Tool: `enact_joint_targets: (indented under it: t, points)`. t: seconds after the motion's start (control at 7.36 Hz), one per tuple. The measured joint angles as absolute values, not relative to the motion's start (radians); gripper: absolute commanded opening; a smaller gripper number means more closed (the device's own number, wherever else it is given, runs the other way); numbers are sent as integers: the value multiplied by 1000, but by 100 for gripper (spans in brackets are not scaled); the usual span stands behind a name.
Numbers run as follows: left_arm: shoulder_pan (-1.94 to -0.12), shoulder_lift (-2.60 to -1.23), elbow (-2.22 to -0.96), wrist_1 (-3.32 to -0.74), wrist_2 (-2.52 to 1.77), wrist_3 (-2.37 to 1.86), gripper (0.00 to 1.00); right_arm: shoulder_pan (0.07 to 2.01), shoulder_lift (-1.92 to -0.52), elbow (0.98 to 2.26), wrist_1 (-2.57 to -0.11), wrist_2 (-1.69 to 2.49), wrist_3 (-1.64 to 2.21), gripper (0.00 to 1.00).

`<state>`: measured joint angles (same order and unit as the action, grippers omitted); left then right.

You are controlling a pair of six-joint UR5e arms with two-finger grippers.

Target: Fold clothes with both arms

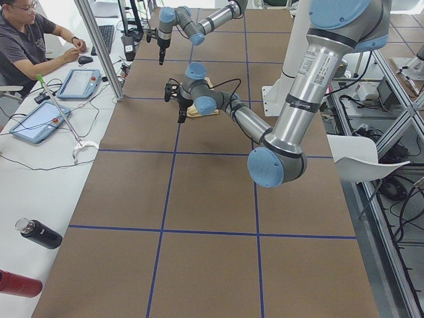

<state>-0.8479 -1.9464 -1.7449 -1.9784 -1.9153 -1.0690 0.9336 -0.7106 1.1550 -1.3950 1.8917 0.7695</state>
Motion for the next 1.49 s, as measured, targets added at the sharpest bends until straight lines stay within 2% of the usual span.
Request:
enact_joint_targets:
  t: [0.54,1.09,1.49]
  points:
    - [-1106,-1825,-1730,-1988,-1971,-688,100,1152,-962,1382,-1549,2099,402,100]
    - [-1333,-1779,-1696,-1991,-2024,-414,100,1332,-1237,1528,-1564,2242,131,100]
    - [-1453,-1730,-1614,-2007,-2125,-300,100,1384,-1358,1566,-1552,2280,123,100]
